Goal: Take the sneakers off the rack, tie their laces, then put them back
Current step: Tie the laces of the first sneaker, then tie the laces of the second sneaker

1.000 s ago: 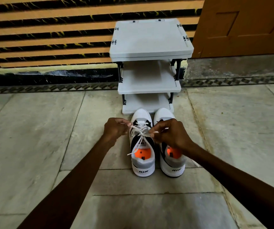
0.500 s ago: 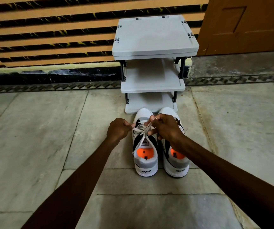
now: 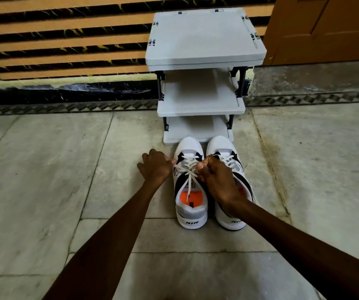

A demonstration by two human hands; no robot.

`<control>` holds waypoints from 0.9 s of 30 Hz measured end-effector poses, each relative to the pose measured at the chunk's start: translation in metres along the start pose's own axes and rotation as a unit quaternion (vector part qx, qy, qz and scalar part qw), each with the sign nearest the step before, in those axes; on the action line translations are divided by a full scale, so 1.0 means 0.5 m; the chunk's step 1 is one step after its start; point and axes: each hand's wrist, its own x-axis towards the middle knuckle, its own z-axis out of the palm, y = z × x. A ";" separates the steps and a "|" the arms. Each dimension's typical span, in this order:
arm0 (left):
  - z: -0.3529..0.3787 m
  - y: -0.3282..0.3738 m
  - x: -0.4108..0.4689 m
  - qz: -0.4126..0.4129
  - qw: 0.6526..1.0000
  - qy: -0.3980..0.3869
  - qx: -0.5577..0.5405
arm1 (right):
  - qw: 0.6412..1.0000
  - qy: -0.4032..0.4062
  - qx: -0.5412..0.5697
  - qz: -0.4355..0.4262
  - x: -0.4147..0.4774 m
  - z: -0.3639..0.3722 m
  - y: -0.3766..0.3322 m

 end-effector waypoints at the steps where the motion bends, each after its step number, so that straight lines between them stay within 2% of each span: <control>1: 0.001 0.000 0.004 -0.006 1.000 -0.004 0.001 | 1.000 -0.001 -0.003 -0.004 0.000 -0.001 0.001; 8: 0.007 0.001 0.017 -0.039 0.998 -0.030 0.024 | 0.998 -0.001 -0.052 -0.035 -0.013 -0.002 -0.007; 14: 0.003 0.010 0.006 -0.025 0.997 -0.021 0.066 | 0.996 0.001 -0.087 -0.038 -0.016 -0.003 -0.004; 16: -0.002 0.004 0.009 -0.048 0.997 -0.054 0.024 | 0.996 -0.006 -0.090 -0.026 -0.013 -0.007 -0.004; 19: -0.002 -0.018 0.028 -0.057 0.989 -0.124 -0.065 | 0.995 -0.059 -0.074 0.023 -0.006 -0.027 -0.005; 22: -0.012 -0.004 0.009 -0.010 0.994 -0.102 -0.043 | 0.989 -0.106 -0.102 0.032 -0.008 -0.055 -0.011; 24: -0.017 0.026 -0.016 0.039 0.998 -0.043 -0.001 | 0.986 -0.064 -0.154 0.009 -0.007 -0.076 -0.012; 27: -0.018 0.074 -0.053 0.157 0.987 0.020 -0.011 | 0.963 0.022 -0.268 0.010 0.000 -0.118 -0.007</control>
